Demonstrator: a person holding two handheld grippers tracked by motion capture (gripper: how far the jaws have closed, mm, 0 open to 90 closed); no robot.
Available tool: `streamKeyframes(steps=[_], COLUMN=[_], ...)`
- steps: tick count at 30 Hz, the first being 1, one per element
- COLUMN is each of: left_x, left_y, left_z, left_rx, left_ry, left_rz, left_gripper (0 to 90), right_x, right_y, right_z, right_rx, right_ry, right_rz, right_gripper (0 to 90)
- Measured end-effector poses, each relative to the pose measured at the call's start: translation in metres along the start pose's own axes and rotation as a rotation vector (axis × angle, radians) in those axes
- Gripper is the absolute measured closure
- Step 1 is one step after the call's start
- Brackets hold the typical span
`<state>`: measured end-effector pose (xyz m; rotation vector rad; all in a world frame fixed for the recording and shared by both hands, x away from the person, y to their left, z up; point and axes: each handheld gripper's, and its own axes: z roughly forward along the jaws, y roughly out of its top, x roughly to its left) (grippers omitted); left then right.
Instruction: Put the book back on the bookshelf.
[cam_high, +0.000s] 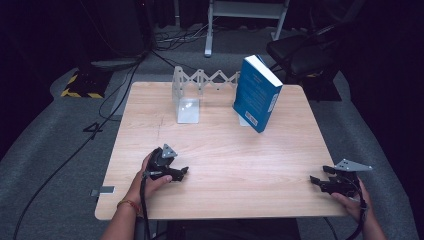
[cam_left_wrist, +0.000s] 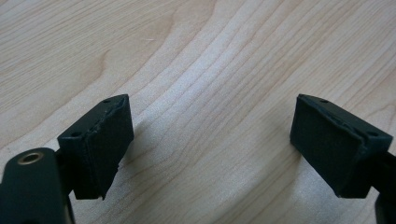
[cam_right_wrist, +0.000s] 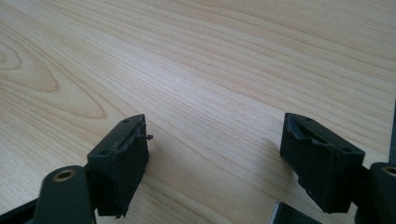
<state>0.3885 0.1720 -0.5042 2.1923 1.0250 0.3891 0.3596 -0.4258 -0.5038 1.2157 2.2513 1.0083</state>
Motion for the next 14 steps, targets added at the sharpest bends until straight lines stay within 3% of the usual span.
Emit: streamKeyframes(steps=[14], left_x=[0.0], left_y=[0.0002], left_z=[0.0001], left_rx=[0.001], left_ry=[-0.002], left_rz=[-0.001], left_gripper=[13.7], right_x=[-0.0005], right_y=[0.0], right_z=[-0.0001], right_rx=[0.002], right_ry=[-0.003], right_rz=[0.002], right_gripper=[23.5])
